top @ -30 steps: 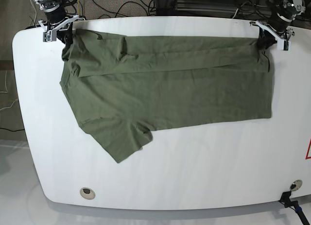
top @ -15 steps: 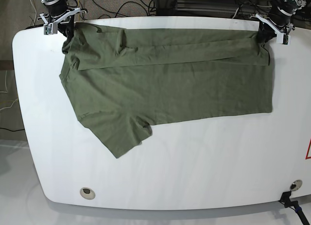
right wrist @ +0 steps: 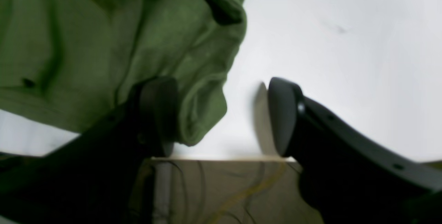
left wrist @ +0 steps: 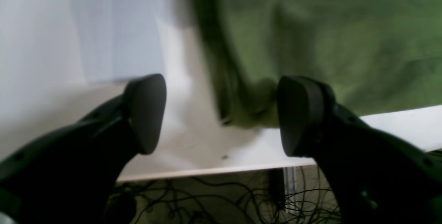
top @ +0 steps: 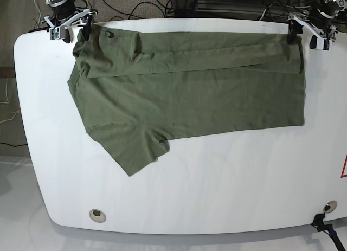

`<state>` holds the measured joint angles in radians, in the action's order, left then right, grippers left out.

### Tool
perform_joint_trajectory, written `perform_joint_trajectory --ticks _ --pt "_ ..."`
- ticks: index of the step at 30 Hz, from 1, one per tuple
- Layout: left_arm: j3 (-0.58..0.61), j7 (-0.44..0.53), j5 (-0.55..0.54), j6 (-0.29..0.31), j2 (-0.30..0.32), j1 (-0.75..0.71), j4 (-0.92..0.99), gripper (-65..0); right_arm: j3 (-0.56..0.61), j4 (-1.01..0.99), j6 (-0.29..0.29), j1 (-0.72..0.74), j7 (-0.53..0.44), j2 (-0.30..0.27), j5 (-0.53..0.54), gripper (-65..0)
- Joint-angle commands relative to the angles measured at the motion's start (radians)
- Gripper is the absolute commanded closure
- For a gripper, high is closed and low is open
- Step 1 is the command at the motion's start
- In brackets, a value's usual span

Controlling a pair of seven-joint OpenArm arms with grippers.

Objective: Fold the T-shirt properly
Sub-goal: 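Open both grippers and release the shirt's folded edge, then lower both grippers onto the shirt's hem edge and grasp it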

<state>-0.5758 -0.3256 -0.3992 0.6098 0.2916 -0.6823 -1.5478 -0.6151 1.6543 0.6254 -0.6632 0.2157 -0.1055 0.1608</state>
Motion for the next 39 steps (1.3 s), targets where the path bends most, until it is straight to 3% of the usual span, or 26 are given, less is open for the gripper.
perform_joint_trajectory --ticks 1,9,19,26,30,35,39 --pt "-0.003 -0.039 0.018 -0.004 0.011 -0.012 -0.033 -48.0 -0.002 0.045 -0.003 -0.016 0.029 -0.004 -0.011 -40.2" --pt "-0.042 -0.039 0.021 -0.004 0.008 0.017 -0.184 -48.0 -0.002 0.165 -0.003 -0.011 0.087 -0.017 -0.017 -40.2" --pt "-0.037 -0.039 0.018 -0.004 0.005 0.034 -0.205 -48.0 -0.018 0.220 -0.002 0.000 0.087 -0.115 -0.010 -40.2" --pt "-0.036 -0.040 0.018 -0.004 -0.030 0.123 -0.207 -48.0 -0.010 0.225 0.000 0.168 0.095 -0.109 -0.008 -40.2" --pt "-0.010 -0.040 0.018 -0.004 -0.030 0.201 -0.204 -48.0 0.039 0.212 0.000 0.291 0.162 -0.109 -0.008 -40.2" --pt "0.012 -0.040 0.018 -0.004 -0.038 0.280 -0.207 -48.0 0.071 0.139 0.054 0.449 0.219 -0.087 -0.016 -40.2" --pt "0.013 -0.059 0.019 -0.004 -0.038 0.339 -0.207 -48.0 0.076 0.025 0.061 0.557 0.225 -0.087 -0.016 -40.2"
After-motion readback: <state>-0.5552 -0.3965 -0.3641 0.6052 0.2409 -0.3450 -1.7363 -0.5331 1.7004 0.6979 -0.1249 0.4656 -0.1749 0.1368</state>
